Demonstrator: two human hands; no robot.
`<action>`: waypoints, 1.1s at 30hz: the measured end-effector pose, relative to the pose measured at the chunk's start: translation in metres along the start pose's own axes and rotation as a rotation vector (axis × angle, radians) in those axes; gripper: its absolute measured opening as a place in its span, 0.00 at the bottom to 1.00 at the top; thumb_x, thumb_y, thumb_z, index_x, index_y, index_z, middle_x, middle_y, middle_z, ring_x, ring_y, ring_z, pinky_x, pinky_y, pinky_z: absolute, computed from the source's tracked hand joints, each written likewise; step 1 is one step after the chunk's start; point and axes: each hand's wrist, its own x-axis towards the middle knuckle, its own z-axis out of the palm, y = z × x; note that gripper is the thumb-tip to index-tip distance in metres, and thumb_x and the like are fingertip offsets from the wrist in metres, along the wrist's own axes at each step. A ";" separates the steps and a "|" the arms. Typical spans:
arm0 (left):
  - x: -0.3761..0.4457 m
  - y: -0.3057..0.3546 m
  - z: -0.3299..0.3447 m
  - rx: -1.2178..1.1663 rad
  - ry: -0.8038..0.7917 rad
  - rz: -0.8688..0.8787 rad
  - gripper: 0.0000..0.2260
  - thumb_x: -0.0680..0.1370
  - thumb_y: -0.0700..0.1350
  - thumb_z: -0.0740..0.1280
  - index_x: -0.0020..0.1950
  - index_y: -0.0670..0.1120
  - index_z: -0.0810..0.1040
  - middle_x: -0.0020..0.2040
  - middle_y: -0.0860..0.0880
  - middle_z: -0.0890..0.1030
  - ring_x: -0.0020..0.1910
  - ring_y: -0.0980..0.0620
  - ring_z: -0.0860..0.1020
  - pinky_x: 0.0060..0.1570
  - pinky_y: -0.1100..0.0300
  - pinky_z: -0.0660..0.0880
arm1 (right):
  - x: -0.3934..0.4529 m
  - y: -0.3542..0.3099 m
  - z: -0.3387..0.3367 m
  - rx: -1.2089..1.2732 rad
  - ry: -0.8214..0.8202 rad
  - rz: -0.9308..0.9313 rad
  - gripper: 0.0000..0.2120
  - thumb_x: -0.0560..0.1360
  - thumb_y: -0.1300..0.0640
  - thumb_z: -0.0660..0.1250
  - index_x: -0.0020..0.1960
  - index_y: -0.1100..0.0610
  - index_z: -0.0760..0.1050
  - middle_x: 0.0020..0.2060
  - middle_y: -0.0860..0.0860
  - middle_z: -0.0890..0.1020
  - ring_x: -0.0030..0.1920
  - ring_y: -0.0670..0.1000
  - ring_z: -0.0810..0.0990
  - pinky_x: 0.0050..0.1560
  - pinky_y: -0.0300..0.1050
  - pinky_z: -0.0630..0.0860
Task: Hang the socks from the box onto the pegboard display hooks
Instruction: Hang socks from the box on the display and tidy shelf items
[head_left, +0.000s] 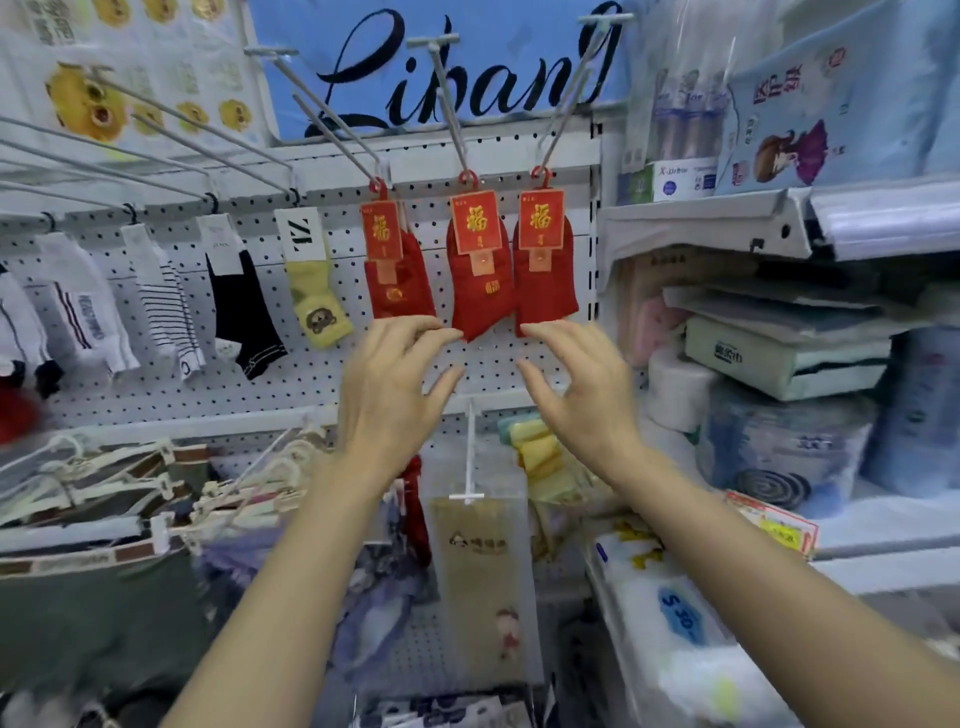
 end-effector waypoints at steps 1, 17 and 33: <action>-0.011 0.004 -0.004 0.012 -0.015 0.003 0.14 0.76 0.49 0.71 0.60 0.46 0.81 0.56 0.48 0.81 0.57 0.46 0.76 0.55 0.55 0.72 | -0.008 -0.003 -0.005 -0.016 0.004 -0.019 0.15 0.77 0.53 0.68 0.61 0.58 0.79 0.54 0.51 0.82 0.56 0.53 0.79 0.57 0.50 0.75; -0.191 0.040 -0.042 -0.267 -0.317 -0.056 0.13 0.76 0.48 0.71 0.60 0.48 0.81 0.58 0.52 0.80 0.58 0.51 0.77 0.55 0.55 0.76 | -0.201 -0.090 -0.057 -0.177 -0.129 0.110 0.13 0.76 0.54 0.68 0.57 0.60 0.81 0.52 0.53 0.83 0.53 0.54 0.80 0.54 0.47 0.76; -0.401 0.176 -0.059 -0.725 -0.945 -0.173 0.13 0.74 0.48 0.71 0.58 0.55 0.80 0.59 0.58 0.80 0.55 0.55 0.79 0.49 0.62 0.74 | -0.453 -0.192 -0.159 -0.456 -0.401 0.651 0.12 0.75 0.52 0.64 0.53 0.56 0.81 0.45 0.49 0.82 0.45 0.53 0.78 0.47 0.44 0.74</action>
